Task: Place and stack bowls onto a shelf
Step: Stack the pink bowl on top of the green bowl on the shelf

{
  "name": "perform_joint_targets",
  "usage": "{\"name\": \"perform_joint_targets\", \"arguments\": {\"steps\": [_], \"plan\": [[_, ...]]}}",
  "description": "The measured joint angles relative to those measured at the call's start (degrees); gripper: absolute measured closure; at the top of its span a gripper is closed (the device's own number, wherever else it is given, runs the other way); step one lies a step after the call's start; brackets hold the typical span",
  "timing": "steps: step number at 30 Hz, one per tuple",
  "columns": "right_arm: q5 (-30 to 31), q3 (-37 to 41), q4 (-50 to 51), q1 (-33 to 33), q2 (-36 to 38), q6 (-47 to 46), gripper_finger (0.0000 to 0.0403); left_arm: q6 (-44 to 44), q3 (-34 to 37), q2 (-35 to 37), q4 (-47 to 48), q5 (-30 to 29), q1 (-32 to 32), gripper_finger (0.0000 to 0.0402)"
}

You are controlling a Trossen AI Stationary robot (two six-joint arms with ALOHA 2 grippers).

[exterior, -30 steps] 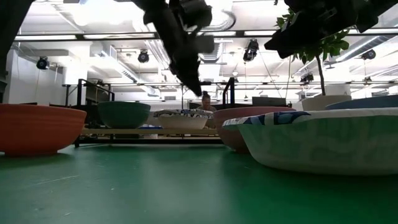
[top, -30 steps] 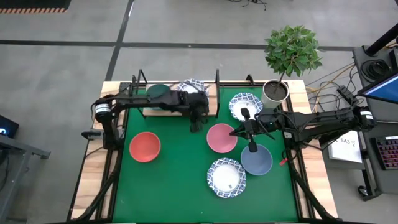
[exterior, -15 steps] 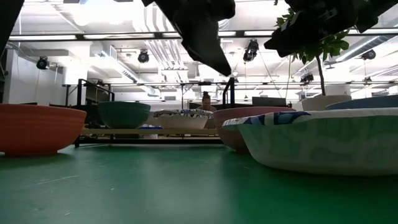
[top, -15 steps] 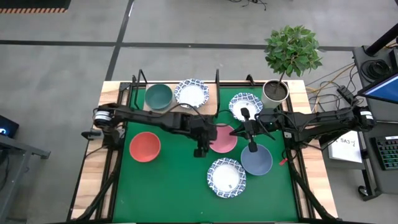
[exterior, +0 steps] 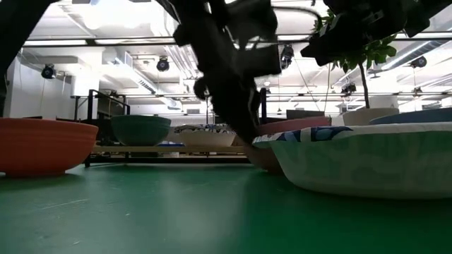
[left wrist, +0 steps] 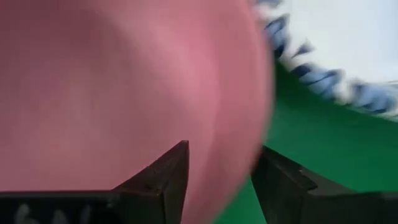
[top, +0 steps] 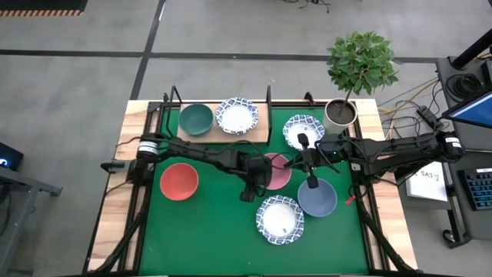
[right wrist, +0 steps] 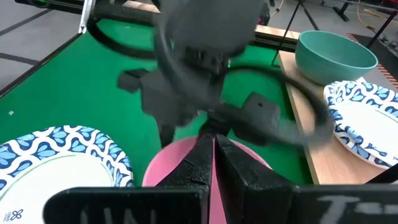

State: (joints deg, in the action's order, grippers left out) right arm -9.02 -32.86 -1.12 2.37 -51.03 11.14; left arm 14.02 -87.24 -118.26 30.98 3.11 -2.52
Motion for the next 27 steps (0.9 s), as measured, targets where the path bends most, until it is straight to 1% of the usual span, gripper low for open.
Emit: {"name": "perform_joint_targets", "arguments": {"steps": [4,7,10,11,15,18,27], "plan": [[0.0,0.0,0.4,0.0,0.0,0.0,0.0394,-1.8,0.0,-1.3,-0.1,-1.9,-0.1,0.0289],[0.0,0.0,0.4,0.0,0.0,0.0,0.0394,-2.3,0.0,-1.3,0.1,-2.0,-0.2,0.0331],[0.0,0.0,0.4,0.0,0.0,0.2,0.0394,-2.3,-0.2,-0.9,-0.1,-2.7,-0.2,0.0383],[0.0,0.0,0.4,0.0,0.0,0.2,0.0394,-2.5,-0.2,-0.6,0.1,-2.5,-0.2,0.0391],[0.0,0.0,0.4,0.0,0.0,0.3,0.0394,-3.2,-0.2,0.6,2.7,-2.4,-0.6,0.0392],[0.0,0.0,0.4,0.0,0.0,0.7,0.0394,-4.1,-1.0,2.9,7.2,-2.0,-1.4,0.0400],[0.0,0.0,0.2,0.0,-0.1,0.9,0.0394,-4.8,-2.1,14.1,22.8,-1.9,-4.5,0.0401]]}}
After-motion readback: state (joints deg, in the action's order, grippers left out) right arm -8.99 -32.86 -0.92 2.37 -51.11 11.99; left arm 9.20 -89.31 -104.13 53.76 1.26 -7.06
